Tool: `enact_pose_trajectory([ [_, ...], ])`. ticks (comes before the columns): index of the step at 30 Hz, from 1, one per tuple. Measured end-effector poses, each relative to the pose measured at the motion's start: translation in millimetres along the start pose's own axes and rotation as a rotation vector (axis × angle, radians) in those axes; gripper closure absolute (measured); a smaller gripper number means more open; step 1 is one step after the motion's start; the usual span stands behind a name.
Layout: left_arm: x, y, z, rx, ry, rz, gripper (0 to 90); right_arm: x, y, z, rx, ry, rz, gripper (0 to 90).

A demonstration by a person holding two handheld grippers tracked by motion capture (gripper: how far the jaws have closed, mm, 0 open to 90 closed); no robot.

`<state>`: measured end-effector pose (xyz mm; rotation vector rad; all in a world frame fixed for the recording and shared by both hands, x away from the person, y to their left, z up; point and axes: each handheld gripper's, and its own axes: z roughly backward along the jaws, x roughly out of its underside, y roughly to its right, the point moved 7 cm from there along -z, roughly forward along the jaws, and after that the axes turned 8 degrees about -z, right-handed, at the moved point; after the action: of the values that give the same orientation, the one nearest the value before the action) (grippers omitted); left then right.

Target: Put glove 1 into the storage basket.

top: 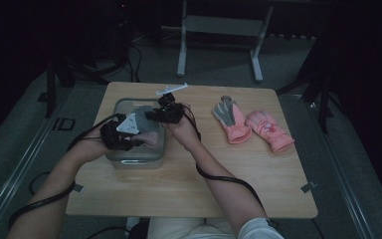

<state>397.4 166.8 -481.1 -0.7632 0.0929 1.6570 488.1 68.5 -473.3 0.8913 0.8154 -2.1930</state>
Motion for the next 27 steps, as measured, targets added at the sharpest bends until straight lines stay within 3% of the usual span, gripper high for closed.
enact_pose_trajectory([
  [3,9.9,-6.8,-11.6,0.011,-0.028,-0.01,69.1,3.0,4.2,-10.8,0.021,-0.001,0.003,72.9],
  [7,16.7,-11.9,-25.7,0.04,-0.037,-0.001,69.0,8.8,14.3,-23.1,0.033,-0.02,-0.034,73.0],
  [17,31.0,-11.9,-59.4,0.125,-0.125,0.003,69.0,28.8,27.3,-54.9,0.091,-0.114,-0.034,71.8],
  [21,38.2,-11.1,-64.5,0.148,-0.136,0.008,68.9,35.1,29.2,-60.0,0.103,-0.154,-0.016,68.8],
  [27,43.1,-14.2,-75.5,0.166,-0.188,0.023,67.9,34.0,25.6,-57.8,0.101,-0.148,0.006,60.9],
])
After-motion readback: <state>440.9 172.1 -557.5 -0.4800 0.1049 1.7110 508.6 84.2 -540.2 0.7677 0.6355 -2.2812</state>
